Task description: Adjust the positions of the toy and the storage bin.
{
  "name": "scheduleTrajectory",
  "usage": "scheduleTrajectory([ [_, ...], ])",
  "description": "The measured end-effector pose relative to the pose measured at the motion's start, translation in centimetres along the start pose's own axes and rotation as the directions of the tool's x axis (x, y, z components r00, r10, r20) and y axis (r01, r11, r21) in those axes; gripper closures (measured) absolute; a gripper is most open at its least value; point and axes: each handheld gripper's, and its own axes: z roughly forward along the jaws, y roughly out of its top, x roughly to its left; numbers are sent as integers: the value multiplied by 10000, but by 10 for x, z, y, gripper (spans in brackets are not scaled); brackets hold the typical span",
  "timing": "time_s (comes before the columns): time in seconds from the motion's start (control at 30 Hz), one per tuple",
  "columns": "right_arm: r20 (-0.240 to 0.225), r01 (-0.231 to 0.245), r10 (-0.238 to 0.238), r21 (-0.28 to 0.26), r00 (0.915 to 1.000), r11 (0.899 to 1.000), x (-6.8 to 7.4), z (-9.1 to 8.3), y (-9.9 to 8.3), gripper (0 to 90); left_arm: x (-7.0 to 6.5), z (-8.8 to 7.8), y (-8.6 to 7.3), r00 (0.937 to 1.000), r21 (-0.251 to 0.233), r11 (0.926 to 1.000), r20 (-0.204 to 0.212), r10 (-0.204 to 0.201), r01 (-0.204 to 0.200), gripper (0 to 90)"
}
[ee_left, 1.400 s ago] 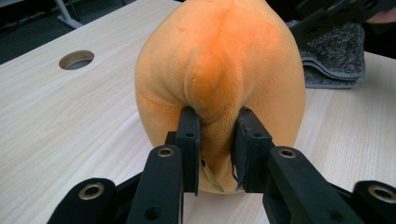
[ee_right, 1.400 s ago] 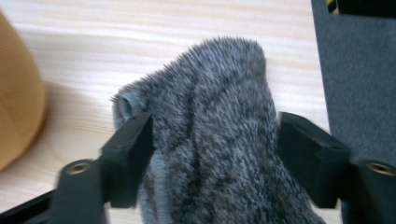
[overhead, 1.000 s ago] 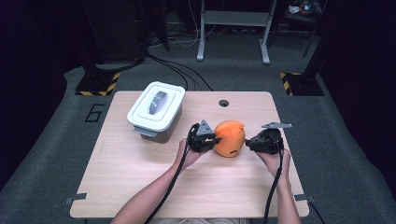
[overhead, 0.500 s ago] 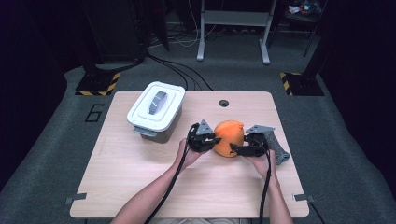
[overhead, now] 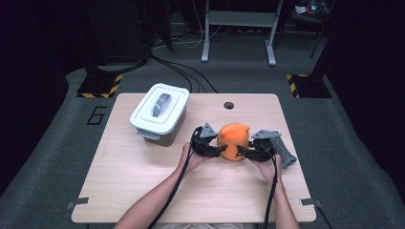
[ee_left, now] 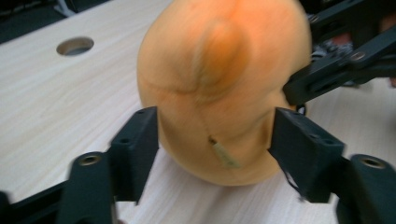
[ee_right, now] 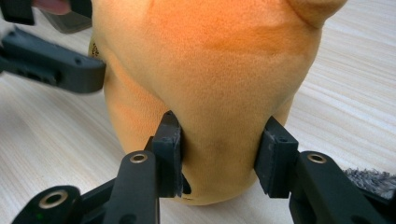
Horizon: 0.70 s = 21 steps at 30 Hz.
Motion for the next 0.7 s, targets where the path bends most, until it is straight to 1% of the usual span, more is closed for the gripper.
scheduleTrajectory([
  [0.03,-27,28,-28,17,10000,10000,0,0,0,572,2,2,-1,10000,-24,10000,-34,-37,37,248],
  [0.07,-48,69,-69,40,10000,10000,0,0,0,572,3,4,-2,9999,-53,9999,31,-103,103,228],
  [0.1,-26,86,-86,50,10000,10000,1,0,0,572,4,7,-2,9993,-136,9994,208,-311,314,210],
  [0.13,-52,122,-122,105,9999,9999,1,-1,0,572,5,9,-3,9991,-167,9993,251,-335,340,205],
  [0.17,-22,108,-108,58,9999,9999,1,0,0,572,5,11,-3,9983,-91,9993,466,-348,353,210],
  [0.2,-44,145,-145,88,9999,9999,1,-1,0,572,4,13,-3,9981,-67,9994,522,-323,327,225],
  [0.23,-33,159,-159,66,9999,9999,2,0,0,572,3,14,-3,9984,-40,9998,529,-197,199,239],
  [0.27,-16,227,-227,72,9997,9997,2,0,0,572,2,15,-3,9983,-101,9998,561,-168,174,260],
  [0.3,60,247,-247,115,9997,9996,3,0,1,571,2,15,-3,9983,-50,9999,582,-99,102,293],
  [0.37,96,299,-301,163,9995,9994,3,0,1,568,1,14,-2,9982,-95,10000,593,16,-10,395],
  [0.4,129,337,-340,228,9993,9992,3,-1,2,562,1,14,-2,9982,-43,10000,595,65,-62,440],
  [0.43,175,329,-333,227,9993,9992,4,-1,2,545,0,14,-2,9985,-65,9999,541,80,-77,486],
  [0.47,271,268,-274,214,9993,9994,5,-1,3,526,0,13,-2,9982,-94,9999,585,122,-116,522],
  [0.53,414,297,-309,297,9987,9991,6,-2,5,456,0,12,-2,9980,-45,9999,611,152,-150,576],
  [0.57,525,198,-214,292,9984,9994,7,-3,6,416,0,11,-2,9979,-118,9999,630,130,-123,594],
  [0.6,606,122,-142,337,9981,9994,8,-5,6,382,0,10,-1,9980,-80,9998,599,191,-187,605],
  [0.67,827,142,-175,404,9964,9991,10,-8,8,314,-1,9,-1,9975,-147,9996,665,236,-227,622],
  [0.7,931,161,-198,400,9955,9991,11,-10,8,291,-1,9,0,9979,-188,9995,587,257,-246,627],
])
